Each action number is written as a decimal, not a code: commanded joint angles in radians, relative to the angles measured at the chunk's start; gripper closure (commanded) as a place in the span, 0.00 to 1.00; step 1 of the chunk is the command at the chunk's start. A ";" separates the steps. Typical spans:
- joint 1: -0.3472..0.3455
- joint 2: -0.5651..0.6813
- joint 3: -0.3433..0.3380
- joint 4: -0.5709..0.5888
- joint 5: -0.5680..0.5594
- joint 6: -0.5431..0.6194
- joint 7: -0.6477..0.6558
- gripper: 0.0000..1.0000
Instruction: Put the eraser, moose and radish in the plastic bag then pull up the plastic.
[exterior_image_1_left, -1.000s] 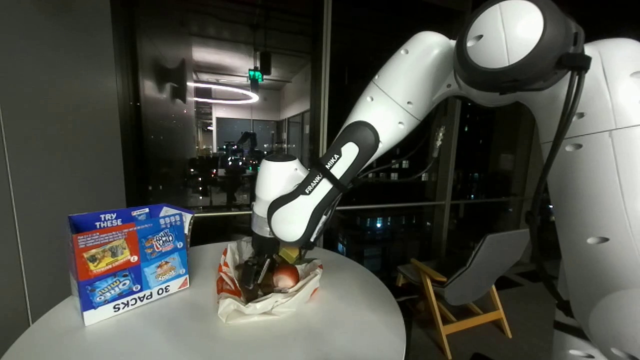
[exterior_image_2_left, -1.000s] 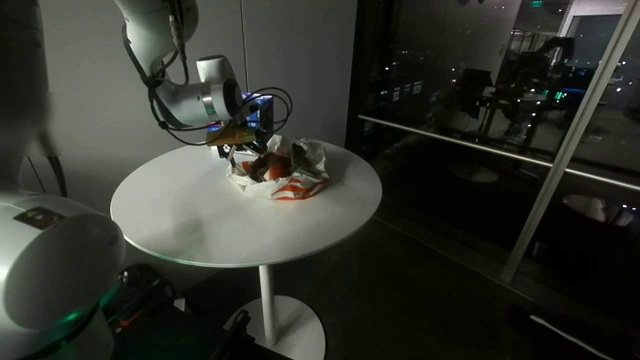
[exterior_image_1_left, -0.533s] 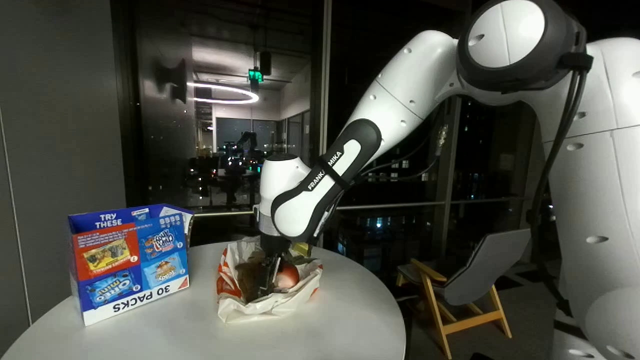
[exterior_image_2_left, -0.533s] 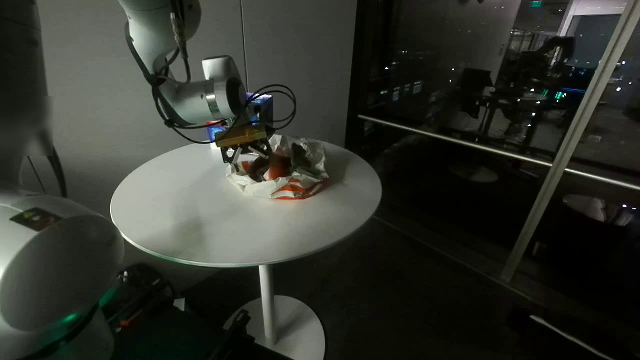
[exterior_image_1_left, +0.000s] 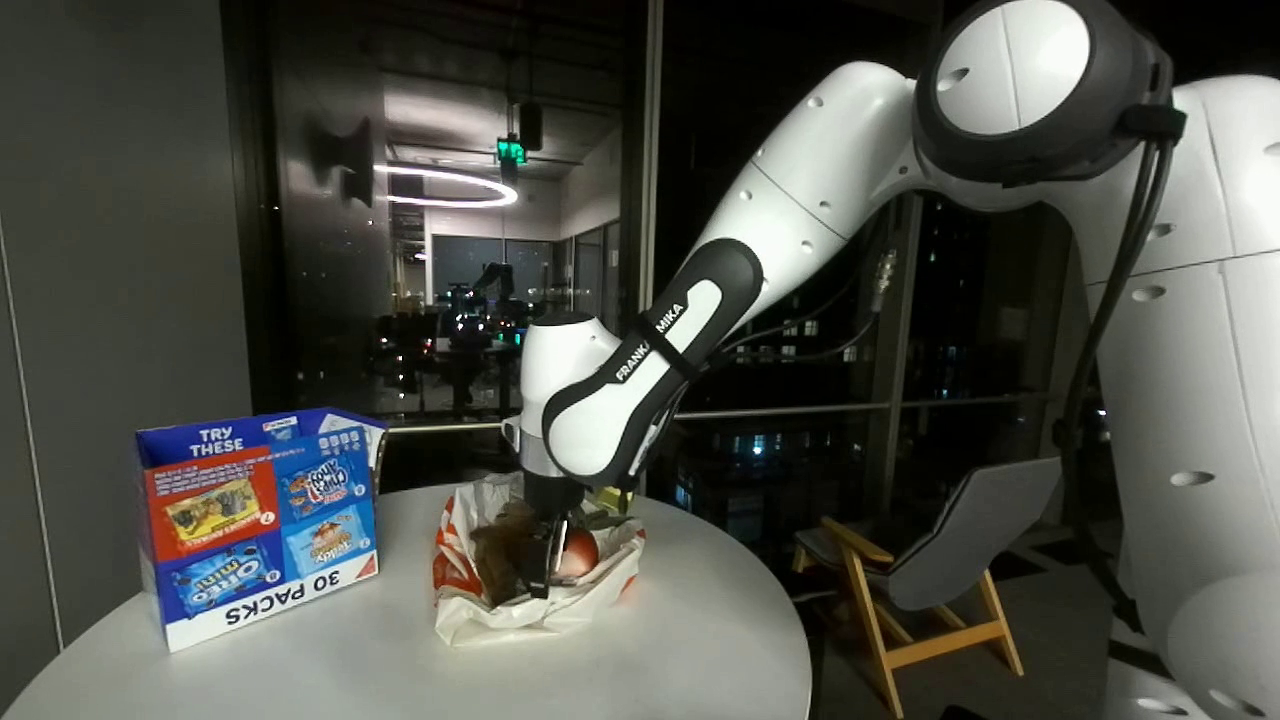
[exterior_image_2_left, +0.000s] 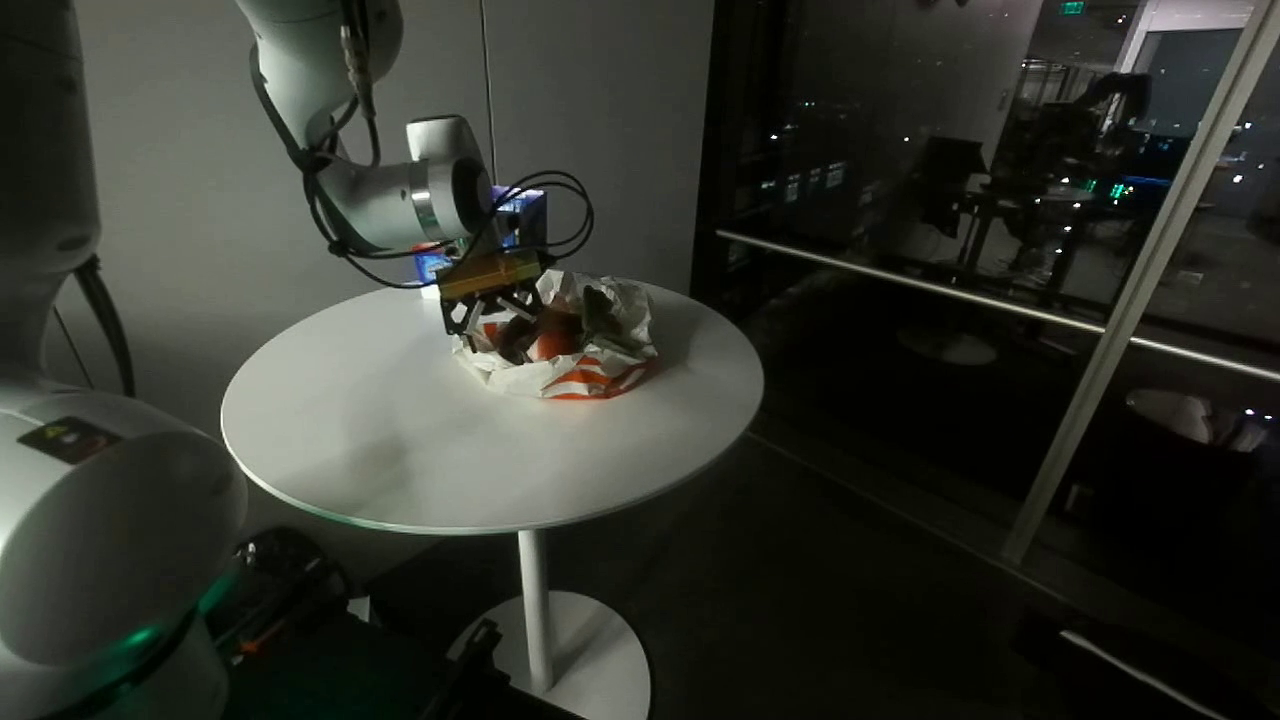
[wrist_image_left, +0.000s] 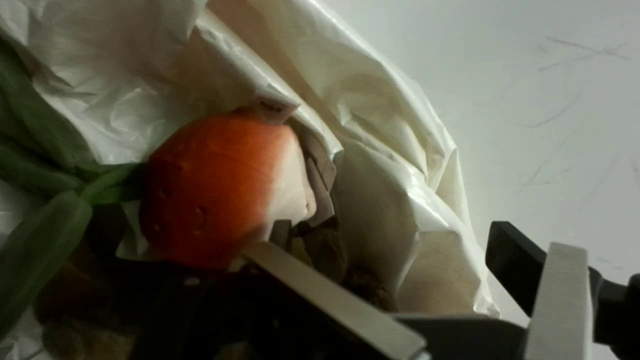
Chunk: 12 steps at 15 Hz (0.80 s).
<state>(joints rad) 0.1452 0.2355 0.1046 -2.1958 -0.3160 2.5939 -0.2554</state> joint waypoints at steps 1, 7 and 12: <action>-0.020 0.005 0.036 -0.015 0.056 0.020 -0.084 0.00; -0.011 0.046 0.032 -0.023 0.026 0.093 -0.082 0.00; -0.030 0.082 0.045 -0.024 0.055 0.141 -0.106 0.27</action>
<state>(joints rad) 0.1380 0.3069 0.1335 -2.2126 -0.2814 2.6930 -0.3257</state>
